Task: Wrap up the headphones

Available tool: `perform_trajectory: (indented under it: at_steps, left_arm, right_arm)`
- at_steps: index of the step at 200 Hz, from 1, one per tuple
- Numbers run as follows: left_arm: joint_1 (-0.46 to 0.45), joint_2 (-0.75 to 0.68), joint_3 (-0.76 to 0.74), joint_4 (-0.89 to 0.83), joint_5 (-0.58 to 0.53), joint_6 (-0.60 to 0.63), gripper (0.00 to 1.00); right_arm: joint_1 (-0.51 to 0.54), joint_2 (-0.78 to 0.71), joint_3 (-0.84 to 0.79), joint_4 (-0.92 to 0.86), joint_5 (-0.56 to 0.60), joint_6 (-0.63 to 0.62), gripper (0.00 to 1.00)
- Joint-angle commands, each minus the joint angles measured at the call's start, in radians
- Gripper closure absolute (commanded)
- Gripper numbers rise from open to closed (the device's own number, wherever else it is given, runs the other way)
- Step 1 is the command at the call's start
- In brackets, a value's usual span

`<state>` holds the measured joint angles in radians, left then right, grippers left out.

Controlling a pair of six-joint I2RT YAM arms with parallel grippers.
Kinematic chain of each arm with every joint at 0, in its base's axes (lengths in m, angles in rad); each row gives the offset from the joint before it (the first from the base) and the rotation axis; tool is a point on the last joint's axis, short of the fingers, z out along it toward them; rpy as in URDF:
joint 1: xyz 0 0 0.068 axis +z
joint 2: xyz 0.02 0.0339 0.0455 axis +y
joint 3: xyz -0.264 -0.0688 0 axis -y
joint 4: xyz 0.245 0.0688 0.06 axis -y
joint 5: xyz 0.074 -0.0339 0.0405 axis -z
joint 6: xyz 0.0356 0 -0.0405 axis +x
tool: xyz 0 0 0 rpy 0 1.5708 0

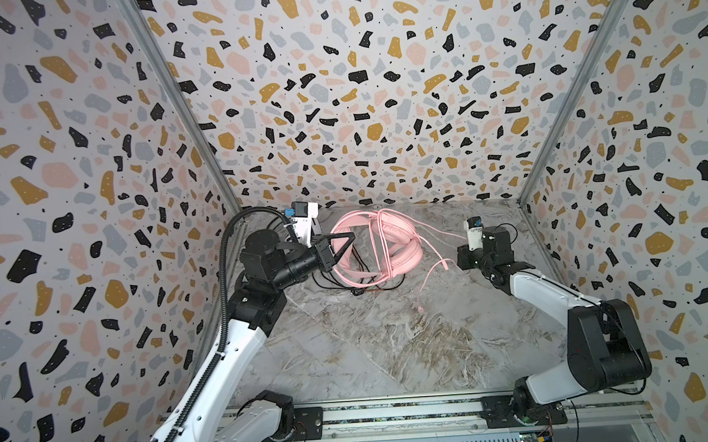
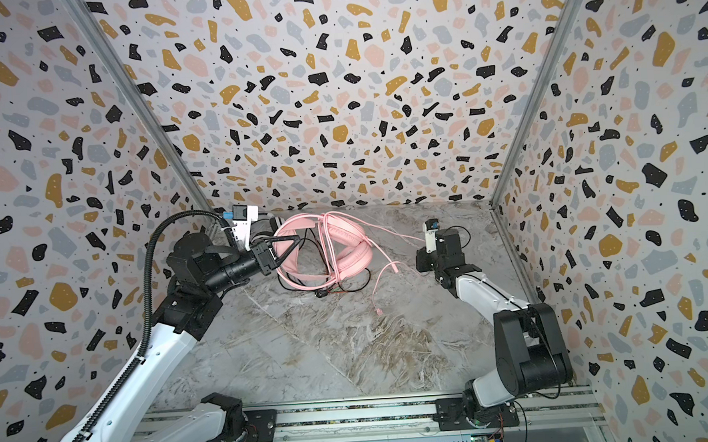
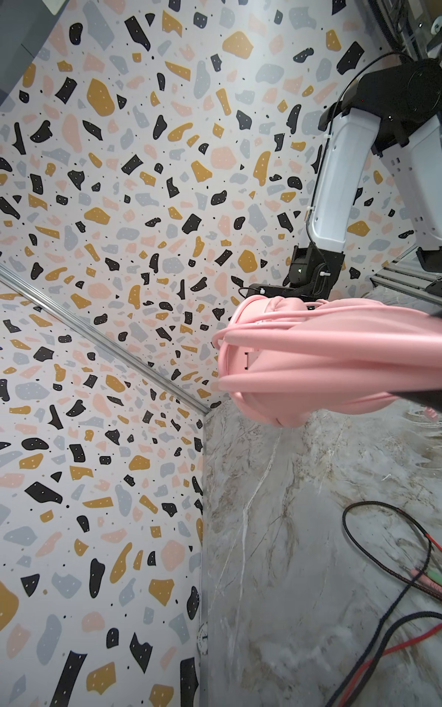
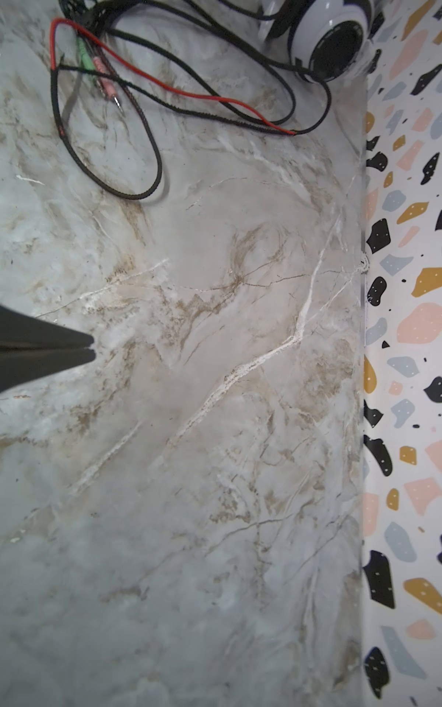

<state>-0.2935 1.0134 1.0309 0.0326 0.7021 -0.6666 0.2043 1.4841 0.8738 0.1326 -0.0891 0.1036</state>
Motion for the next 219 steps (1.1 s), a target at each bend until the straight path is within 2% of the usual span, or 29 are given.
perform_trajectory:
  at_steps: [1, 28, 38, 54, 64, 76, 95, 118, 146, 168, 188, 204, 219]
  left_arm:
    - [0.007, -0.044, 0.066, 0.171, 0.027, -0.02, 1.0]
    - [0.008, -0.048, 0.072, 0.157, 0.027, -0.008, 1.0]
    - [0.009, -0.046, 0.074, 0.143, 0.025, 0.003, 1.0]
    - [0.011, -0.045, 0.068, 0.141, 0.021, 0.007, 1.0]
    - [0.011, -0.042, 0.063, 0.149, 0.017, 0.003, 1.0]
    - [0.011, -0.035, 0.052, 0.184, 0.022, -0.022, 1.0]
    - [0.012, -0.026, 0.026, 0.278, 0.039, -0.093, 1.0]
    - [0.012, -0.024, 0.03, 0.267, 0.05, -0.086, 1.0]
    - [0.02, -0.034, 0.064, 0.158, 0.029, -0.009, 1.0]
    - [0.037, -0.043, 0.072, 0.142, -0.005, 0.007, 1.0]
    - [0.042, -0.031, 0.059, 0.21, 0.007, -0.058, 1.0]
    - [0.042, -0.015, 0.033, 0.338, 0.023, -0.141, 1.0]
    - [0.042, -0.006, 0.023, 0.343, 0.02, -0.147, 1.0]
  right_arm:
    - [-0.011, 0.012, 0.041, 0.012, 0.091, -0.094, 0.98]
    - [-0.087, 0.006, 0.049, 0.047, -0.023, -0.023, 0.98]
    - [-0.12, -0.007, 0.049, 0.072, -0.137, 0.045, 0.99]
    - [-0.157, -0.017, 0.044, 0.136, -0.413, 0.194, 0.99]
    - [-0.138, -0.015, 0.063, 0.125, -0.489, 0.228, 0.99]
    - [-0.088, 0.005, 0.122, 0.028, -0.462, 0.189, 0.99]
    - [-0.027, 0.042, 0.21, -0.099, -0.318, 0.109, 0.99]
    - [-0.053, 0.043, 0.237, -0.126, -0.243, 0.096, 0.99]
    - [-0.129, -0.037, 0.217, -0.12, -0.22, 0.119, 0.99]
    - [-0.163, -0.127, 0.176, -0.107, -0.219, 0.128, 0.99]
    - [-0.162, -0.15, 0.175, -0.136, -0.238, 0.114, 0.99]
    - [-0.158, -0.155, 0.187, -0.15, -0.269, 0.1, 0.99]
    - [-0.137, -0.177, 0.205, -0.161, -0.27, 0.091, 0.99]
